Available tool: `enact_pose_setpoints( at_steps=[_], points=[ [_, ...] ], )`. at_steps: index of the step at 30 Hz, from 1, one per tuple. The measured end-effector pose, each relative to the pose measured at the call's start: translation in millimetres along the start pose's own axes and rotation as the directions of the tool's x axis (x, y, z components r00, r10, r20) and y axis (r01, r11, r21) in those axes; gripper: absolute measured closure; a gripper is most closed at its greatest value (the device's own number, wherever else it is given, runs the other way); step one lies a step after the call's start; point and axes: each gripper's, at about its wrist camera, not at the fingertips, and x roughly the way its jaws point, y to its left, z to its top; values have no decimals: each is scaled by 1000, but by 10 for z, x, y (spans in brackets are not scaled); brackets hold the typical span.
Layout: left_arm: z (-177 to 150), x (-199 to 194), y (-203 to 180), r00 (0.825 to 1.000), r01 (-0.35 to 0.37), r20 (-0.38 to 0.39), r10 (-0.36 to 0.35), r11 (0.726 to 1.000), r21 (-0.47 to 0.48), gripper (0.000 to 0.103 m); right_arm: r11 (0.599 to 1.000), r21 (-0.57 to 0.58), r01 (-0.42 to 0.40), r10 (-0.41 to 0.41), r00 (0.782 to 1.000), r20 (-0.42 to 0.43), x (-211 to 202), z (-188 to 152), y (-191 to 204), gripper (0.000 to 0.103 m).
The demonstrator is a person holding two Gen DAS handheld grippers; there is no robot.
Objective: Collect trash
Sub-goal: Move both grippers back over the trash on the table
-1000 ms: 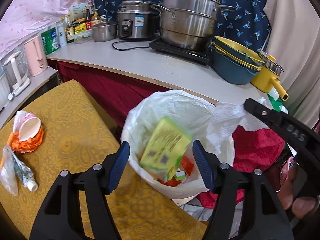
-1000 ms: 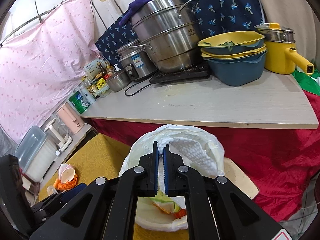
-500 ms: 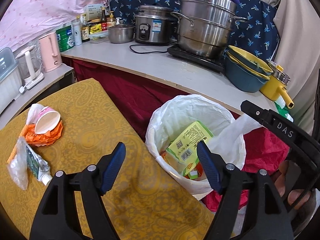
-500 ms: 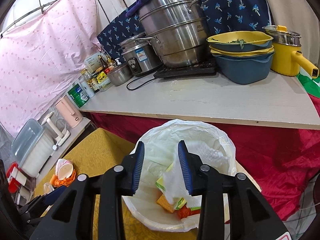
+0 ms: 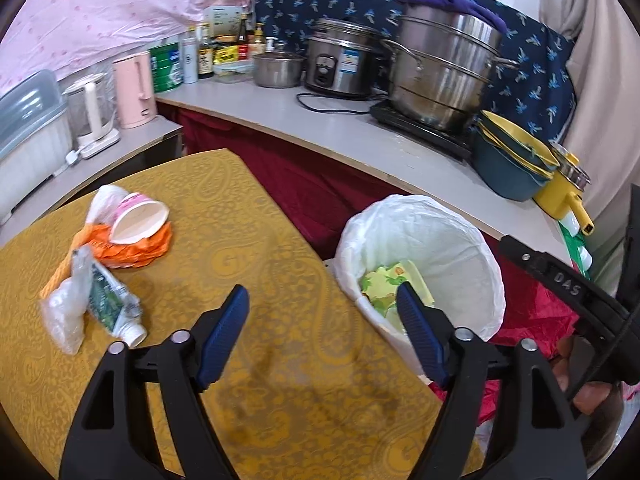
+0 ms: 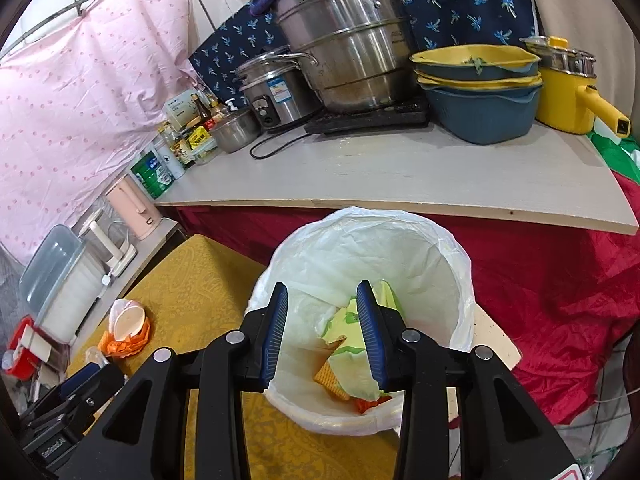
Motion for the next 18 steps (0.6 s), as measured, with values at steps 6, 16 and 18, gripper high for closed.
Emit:
enact_pose_setpoints(
  at_steps=[6,16,18],
  points=[
    [-47,-243,289,999,-37,36,39,999,-37,21,998,-44,-51,53,998,31,-215,16,353,60],
    [-214,-637,947,988,-127,71,136,985,-114,15,979,-145,-140,143,990,6,-347,-204,1094,58],
    [-254,-694,1066,986,-142,72,152,982,-128,15,975,-163,-154,155,988,-8,-339,-271,1232,58]
  ],
)
